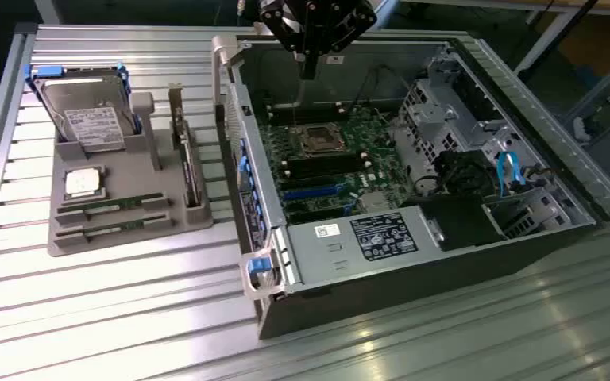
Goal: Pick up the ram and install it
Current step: 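Reach for the ram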
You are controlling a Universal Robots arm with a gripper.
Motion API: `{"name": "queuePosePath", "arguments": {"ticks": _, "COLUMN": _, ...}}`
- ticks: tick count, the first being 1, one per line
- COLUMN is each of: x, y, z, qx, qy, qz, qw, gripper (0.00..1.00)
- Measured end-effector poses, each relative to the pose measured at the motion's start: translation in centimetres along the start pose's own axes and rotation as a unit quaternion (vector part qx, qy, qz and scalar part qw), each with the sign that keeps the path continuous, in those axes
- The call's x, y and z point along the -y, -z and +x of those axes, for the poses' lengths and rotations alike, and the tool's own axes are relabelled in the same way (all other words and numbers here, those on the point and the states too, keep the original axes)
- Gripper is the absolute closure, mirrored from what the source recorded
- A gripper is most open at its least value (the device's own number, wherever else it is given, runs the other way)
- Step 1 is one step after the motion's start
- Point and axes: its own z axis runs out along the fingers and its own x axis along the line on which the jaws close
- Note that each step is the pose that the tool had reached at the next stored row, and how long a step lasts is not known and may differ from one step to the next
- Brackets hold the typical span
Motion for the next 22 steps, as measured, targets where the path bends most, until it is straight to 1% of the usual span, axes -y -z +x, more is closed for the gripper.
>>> {"name": "queuePosePath", "arguments": {"ticks": 9, "x": 0.0, "y": 0.0, "z": 0.0, "qx": 0.0, "qy": 0.0, "qz": 0.0, "qw": 1.0, "gripper": 0.9}}
{"name": "queuePosePath", "arguments": {"ticks": 14, "x": 0.02, "y": 0.01, "z": 0.3, "qx": 0.0, "qy": 0.0, "qz": 0.0, "qw": 1.0, "gripper": 0.9}}
{"name": "queuePosePath", "arguments": {"ticks": 18, "x": 0.05, "y": 0.02, "z": 0.7, "qx": 0.0, "qy": 0.0, "qz": 0.0, "qw": 1.0, "gripper": 0.9}}
{"name": "queuePosePath", "arguments": {"ticks": 21, "x": 0.12, "y": 0.04, "z": 1.6, "qx": 0.0, "qy": 0.0, "qz": 0.0, "qw": 1.0, "gripper": 0.9}}
{"name": "queuePosePath", "arguments": {"ticks": 22, "x": 0.13, "y": 0.05, "z": 1.7, "qx": 0.0, "qy": 0.0, "qz": 0.0, "qw": 1.0, "gripper": 0.9}}
